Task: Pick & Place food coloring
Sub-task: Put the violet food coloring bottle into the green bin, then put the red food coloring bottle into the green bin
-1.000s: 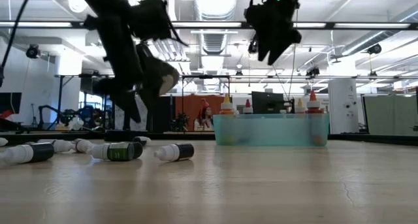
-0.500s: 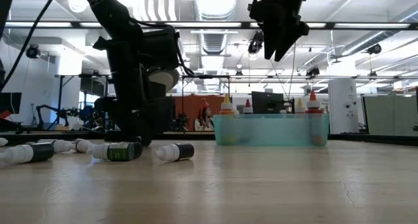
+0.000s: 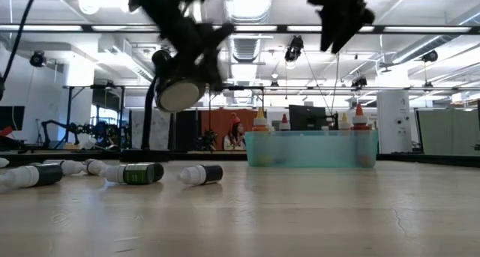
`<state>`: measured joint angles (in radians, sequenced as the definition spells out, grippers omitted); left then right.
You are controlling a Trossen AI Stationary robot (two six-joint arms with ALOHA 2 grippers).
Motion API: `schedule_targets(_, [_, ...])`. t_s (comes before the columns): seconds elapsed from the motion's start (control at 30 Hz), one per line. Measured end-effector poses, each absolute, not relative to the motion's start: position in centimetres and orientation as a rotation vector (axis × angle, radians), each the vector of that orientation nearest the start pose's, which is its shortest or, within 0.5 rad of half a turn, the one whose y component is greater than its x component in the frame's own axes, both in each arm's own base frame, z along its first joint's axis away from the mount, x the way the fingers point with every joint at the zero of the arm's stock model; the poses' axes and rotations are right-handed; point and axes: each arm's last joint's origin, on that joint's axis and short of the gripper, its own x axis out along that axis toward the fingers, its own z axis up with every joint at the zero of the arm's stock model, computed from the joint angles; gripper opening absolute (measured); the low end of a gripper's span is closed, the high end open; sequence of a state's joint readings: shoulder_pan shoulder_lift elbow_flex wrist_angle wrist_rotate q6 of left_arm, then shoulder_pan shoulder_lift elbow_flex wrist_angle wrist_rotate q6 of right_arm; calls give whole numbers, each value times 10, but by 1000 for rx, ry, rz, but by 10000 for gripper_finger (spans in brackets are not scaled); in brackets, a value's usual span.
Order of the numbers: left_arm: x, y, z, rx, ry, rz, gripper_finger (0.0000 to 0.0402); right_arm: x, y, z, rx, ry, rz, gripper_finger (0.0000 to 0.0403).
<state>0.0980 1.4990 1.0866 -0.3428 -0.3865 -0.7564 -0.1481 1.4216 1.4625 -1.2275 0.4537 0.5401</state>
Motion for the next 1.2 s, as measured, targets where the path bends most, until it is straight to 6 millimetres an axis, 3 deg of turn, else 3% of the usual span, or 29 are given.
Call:
schedule_targets(0.1, [329,53,305,-512,353,655,34,231,-49,361,302,916,-877,219])
schedule_targets(0.17, [343,67,323,-459,311,618,34,216,-48,367,321,875,-886,219])
schedule_targets(0.27, [374,98,322,-438,347,484,36,200,-47,368,357,833,-900,219])
schedule_targets(0.37, [411,121,305,-484,453,364,68,191,-46,360,374,834,-915,219])
schedule_targets(0.47, [428,127,294,-518,646,382,126,184,-45,353,390,842,-926,219])
schedule_targets(0.57, [432,128,294,-449,804,546,184,180,-44,347,407,848,-940,219])
schedule_targets(0.67, [436,113,321,-227,751,680,229,177,-44,343,414,851,-947,219])
schedule_targets(0.8, [415,65,384,-41,623,593,258,178,-43,342,408,851,-931,219])
schedule_targets(0.9, [390,36,394,34,696,513,262,185,-42,341,424,818,-867,219])
schedule_targets(1.1, [323,1,352,34,1106,528,263,210,-37,336,431,714,-655,219])
schedule_targets(1.2, [288,-10,332,-4,1174,569,263,224,-34,328,415,713,-592,219])
